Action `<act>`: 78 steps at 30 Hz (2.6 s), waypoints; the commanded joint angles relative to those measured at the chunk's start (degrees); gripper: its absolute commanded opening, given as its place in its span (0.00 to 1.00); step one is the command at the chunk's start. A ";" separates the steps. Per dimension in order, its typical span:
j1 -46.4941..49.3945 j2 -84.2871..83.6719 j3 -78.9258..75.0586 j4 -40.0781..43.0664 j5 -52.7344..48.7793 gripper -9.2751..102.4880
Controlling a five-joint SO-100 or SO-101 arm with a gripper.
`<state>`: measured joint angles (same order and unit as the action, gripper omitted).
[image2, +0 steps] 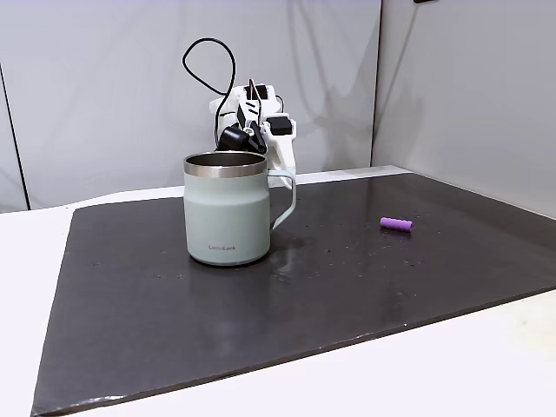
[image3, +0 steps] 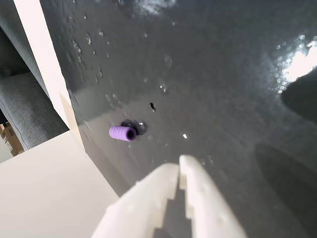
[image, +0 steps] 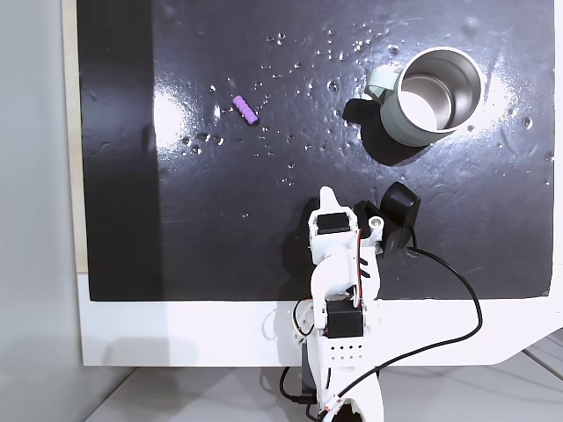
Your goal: Grasp a pengrip and put it in the cup.
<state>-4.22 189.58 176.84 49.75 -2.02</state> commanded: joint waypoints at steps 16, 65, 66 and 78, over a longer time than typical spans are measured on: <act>-1.32 0.44 -1.85 -4.39 -2.11 0.08; -15.29 -87.98 -84.29 8.17 -100.28 0.25; -15.38 -89.12 -84.37 7.29 -101.25 0.26; -17.93 -102.48 -85.87 -2.90 -100.90 0.36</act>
<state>-21.18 88.24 95.89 50.36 -105.12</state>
